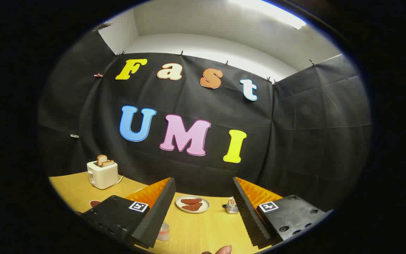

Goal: Take the bottle from table, then pour the juice into the cup, finally place the bottle on the coaster

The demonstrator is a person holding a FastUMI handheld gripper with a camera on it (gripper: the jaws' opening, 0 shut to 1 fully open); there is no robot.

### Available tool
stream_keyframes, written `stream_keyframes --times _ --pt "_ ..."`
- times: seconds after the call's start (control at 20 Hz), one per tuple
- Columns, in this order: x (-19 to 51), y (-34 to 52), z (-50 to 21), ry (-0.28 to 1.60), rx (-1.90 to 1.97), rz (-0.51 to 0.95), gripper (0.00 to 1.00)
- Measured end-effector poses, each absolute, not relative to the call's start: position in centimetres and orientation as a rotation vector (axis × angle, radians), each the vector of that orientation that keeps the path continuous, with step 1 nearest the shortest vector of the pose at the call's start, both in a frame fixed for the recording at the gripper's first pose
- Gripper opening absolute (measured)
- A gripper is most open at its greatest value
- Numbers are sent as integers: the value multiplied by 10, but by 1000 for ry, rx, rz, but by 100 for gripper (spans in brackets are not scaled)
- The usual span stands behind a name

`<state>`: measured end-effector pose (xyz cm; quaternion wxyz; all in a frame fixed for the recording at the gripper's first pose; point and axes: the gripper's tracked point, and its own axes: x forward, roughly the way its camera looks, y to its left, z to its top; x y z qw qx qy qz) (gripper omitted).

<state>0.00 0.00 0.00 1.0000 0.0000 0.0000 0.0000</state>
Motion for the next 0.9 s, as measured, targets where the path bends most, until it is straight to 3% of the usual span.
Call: stream_keyframes --times 0.9 --pt "-10 -15 -9 8 -13 8 97"
